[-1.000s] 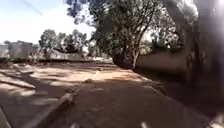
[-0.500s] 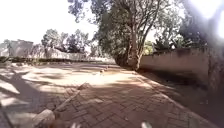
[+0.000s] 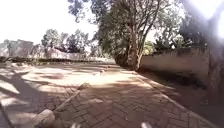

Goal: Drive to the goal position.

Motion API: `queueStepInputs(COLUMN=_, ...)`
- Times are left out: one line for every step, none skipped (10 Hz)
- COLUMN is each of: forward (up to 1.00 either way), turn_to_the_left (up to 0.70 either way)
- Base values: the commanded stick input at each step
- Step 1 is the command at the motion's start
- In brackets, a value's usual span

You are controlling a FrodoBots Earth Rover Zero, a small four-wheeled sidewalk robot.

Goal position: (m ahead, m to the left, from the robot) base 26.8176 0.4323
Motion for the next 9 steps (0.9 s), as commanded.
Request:
queueStepInputs(forward=0.70, turn_to_the_left=0.00)
queueStepInputs(forward=0.70, turn_to_the_left=0.00)
queueStepInputs(forward=0.70, turn_to_the_left=0.00)
queueStepInputs(forward=0.70, turn_to_the_left=0.00)
queueStepInputs(forward=0.70, turn_to_the_left=0.00)
queueStepInputs(forward=0.70, turn_to_the_left=0.00)
queueStepInputs(forward=0.70, turn_to_the_left=0.00)
queueStepInputs(forward=0.55, turn_to_the_left=0.00)
queueStepInputs(forward=0.00, turn_to_the_left=0.00)
